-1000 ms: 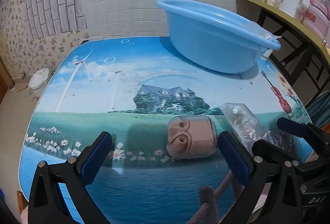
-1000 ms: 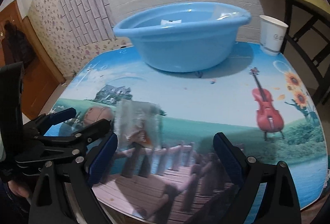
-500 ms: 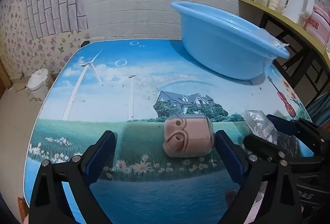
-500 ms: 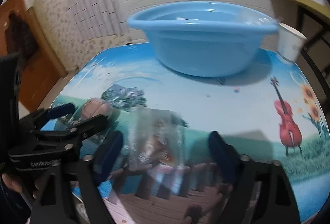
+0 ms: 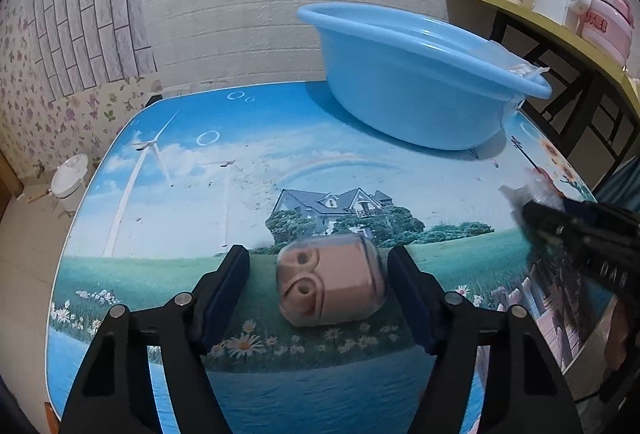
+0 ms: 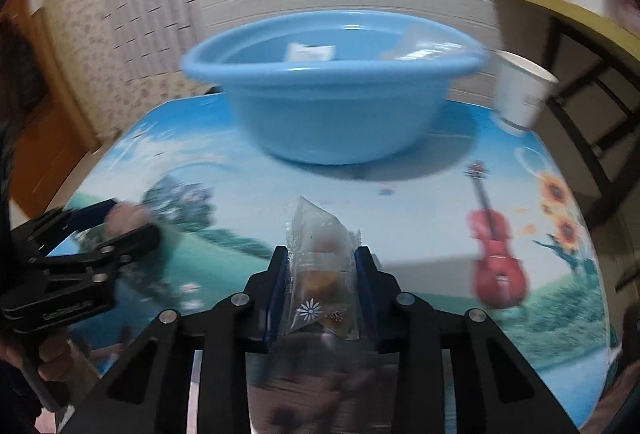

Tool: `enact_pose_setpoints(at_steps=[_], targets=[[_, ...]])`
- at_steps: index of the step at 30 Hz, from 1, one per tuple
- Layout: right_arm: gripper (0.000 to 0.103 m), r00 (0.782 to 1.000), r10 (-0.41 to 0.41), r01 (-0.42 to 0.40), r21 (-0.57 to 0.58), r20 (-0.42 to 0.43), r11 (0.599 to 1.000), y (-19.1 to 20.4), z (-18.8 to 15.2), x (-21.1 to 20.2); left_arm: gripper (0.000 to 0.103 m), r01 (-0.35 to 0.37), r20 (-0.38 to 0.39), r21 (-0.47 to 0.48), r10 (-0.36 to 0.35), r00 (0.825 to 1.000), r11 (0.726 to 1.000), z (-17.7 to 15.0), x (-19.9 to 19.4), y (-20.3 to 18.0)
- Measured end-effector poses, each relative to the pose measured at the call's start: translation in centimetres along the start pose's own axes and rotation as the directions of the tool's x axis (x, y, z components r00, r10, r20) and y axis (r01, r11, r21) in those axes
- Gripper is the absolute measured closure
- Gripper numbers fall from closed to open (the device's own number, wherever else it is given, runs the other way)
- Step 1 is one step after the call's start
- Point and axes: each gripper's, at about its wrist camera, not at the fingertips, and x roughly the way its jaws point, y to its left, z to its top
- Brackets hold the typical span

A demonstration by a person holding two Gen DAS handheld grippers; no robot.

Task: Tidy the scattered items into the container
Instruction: 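Close left gripper on the pink box while right gripper grasps the clear bag, then lift the pink box with left tool while right tool carries the clear bag to the basin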

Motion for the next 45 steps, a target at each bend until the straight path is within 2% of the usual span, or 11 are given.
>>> enact_pose_setpoints(at_steps=[2, 6, 14, 18, 24, 26, 27, 31, 45], targets=[[0.069, 1.0, -0.03, 0.03, 0.029, -0.005, 0.999, -1.3, 0.0, 0.1, 0.036, -0.021, -0.002, 0.017, 0.021, 1.0, 1.0, 0.0, 0.1, -0.5], [0.069, 0.997, -0.07, 0.07, 0.065, -0.011, 0.995, -3.2, 0.1, -0.2, 0.036, -0.017, 0.005, 0.019, 0.017, 1.0, 1.0, 0.0, 0.3, -0.9], [0.066, 0.998, -0.066, 0.066, 0.048, -0.015, 0.997, -2.5, -0.2, 0.4, 0.036, -0.02, 0.002, 0.017, 0.02, 1.0, 1.0, 0.1, 0.3, -1.0], [0.059, 0.997, -0.072, 0.072, 0.016, -0.013, 0.997, -1.7, -0.1, 0.9, 0.055, -0.02, 0.023, 0.017, 0.02, 1.0, 1.0, -0.2, 0.1, -1.4], [0.055, 0.997, -0.074, 0.074, -0.018, 0.003, 0.997, -0.9, 0.1, 1.2, 0.057, -0.013, 0.018, 0.016, 0.012, 1.0, 1.0, 0.0, 0.0, -1.3], [0.058, 0.997, -0.071, 0.071, -0.018, 0.007, 0.997, -1.0, 0.1, 1.1, 0.057, -0.012, 0.018, 0.018, 0.012, 1.0, 1.0, -0.1, -0.1, -1.4], [0.064, 0.997, -0.072, 0.073, -0.017, 0.01, 0.997, -1.1, 0.1, 1.1, 0.057, -0.01, 0.018, 0.019, 0.01, 1.0, 1.0, -0.1, -0.1, -1.5], [0.07, 0.998, -0.057, 0.057, 0.005, 0.016, 0.998, -1.5, 0.1, 0.7, 0.057, 0.001, 0.018, 0.012, -0.001, 1.0, 1.0, -0.3, -0.3, -1.4], [0.072, 0.998, -0.012, 0.008, 0.075, 0.056, 0.997, -2.9, 0.2, -2.0, 0.056, 0.008, -0.004, -0.05, -0.008, 1.0, 0.999, -0.6, -1.4, -0.4]])
